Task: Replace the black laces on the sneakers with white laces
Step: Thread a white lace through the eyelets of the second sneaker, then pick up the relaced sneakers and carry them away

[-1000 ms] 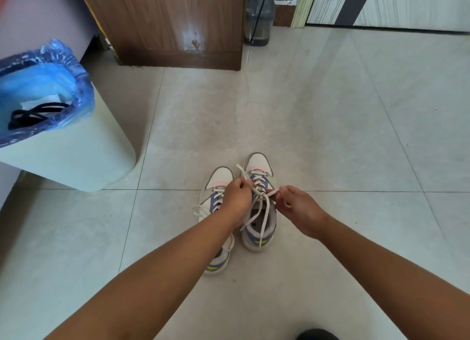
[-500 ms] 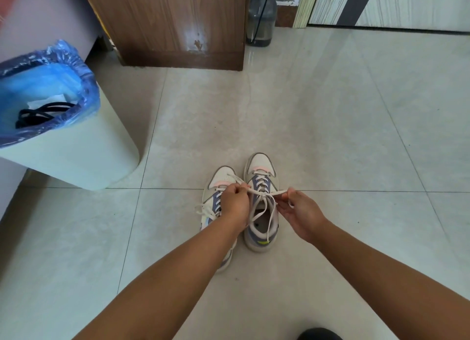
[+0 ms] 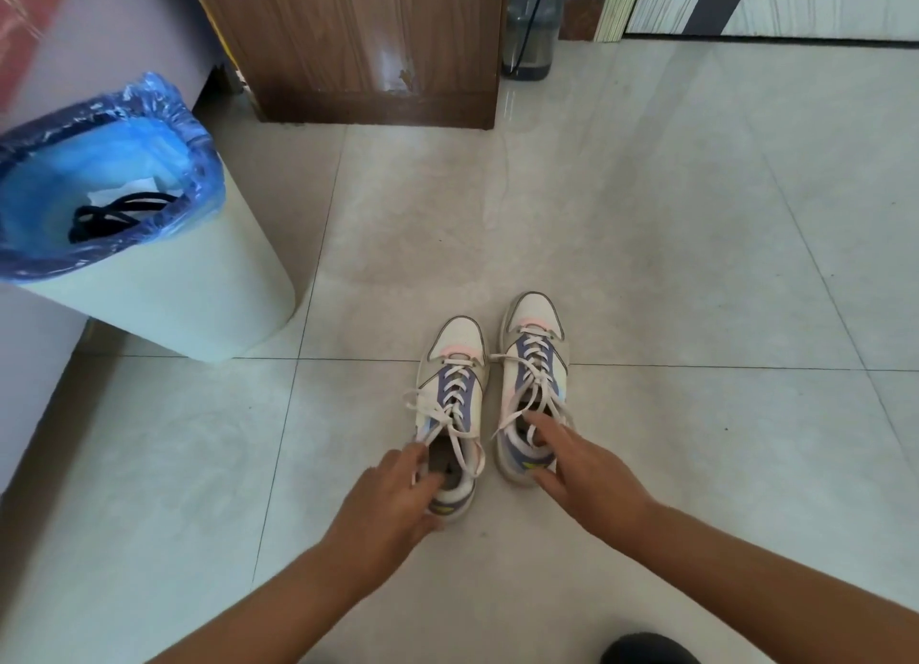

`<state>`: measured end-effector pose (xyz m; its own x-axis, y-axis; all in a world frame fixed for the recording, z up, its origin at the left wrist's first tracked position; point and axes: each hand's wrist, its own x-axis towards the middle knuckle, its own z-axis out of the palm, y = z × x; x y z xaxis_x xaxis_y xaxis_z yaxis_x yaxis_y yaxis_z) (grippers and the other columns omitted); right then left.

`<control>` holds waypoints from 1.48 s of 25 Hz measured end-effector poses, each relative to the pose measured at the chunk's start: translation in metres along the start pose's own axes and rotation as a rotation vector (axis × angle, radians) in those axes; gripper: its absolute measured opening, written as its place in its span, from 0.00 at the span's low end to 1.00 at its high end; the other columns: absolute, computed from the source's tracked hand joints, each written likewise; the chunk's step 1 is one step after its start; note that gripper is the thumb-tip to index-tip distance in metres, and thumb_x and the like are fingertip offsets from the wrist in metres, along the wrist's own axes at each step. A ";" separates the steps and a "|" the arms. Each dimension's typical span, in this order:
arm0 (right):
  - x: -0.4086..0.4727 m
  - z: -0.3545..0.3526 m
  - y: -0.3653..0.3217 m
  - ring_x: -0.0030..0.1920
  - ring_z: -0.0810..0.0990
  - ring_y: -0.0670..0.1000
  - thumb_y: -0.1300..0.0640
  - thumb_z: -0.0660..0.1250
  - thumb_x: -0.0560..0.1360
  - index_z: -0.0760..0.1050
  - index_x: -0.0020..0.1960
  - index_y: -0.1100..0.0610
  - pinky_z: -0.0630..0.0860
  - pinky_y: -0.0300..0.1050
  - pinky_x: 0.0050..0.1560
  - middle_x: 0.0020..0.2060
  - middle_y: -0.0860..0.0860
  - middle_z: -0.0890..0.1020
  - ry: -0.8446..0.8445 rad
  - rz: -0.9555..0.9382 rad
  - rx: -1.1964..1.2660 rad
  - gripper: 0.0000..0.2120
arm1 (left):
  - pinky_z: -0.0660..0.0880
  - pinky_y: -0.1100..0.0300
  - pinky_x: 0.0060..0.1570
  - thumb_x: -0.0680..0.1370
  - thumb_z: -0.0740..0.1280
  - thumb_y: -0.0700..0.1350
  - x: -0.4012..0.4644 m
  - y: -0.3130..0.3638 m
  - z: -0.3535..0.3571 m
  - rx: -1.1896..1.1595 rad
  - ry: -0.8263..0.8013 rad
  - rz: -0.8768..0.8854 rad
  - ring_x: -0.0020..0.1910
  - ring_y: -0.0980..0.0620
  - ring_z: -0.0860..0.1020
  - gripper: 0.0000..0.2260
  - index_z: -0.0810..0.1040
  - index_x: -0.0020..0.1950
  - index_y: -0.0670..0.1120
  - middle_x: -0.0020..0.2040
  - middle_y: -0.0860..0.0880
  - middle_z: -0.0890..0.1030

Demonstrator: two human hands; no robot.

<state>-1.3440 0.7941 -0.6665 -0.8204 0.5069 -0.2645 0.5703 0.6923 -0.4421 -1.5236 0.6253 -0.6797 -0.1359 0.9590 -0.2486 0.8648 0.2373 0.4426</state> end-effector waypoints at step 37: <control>-0.050 -0.342 -0.160 0.49 0.70 0.54 0.47 0.68 0.67 0.69 0.62 0.46 0.70 0.38 0.45 0.58 0.54 0.69 -0.515 0.393 0.110 0.25 | 0.70 0.65 0.49 0.79 0.62 0.52 -0.020 0.135 -0.395 -0.420 -0.031 -0.516 0.46 0.57 0.74 0.09 0.74 0.57 0.51 0.48 0.55 0.77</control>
<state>-1.3797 0.8339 -0.2892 -0.4821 0.3814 -0.7887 0.8464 0.4353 -0.3069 -1.5956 0.6998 -0.2746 -0.4622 0.7030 -0.5405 0.4302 0.7108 0.5565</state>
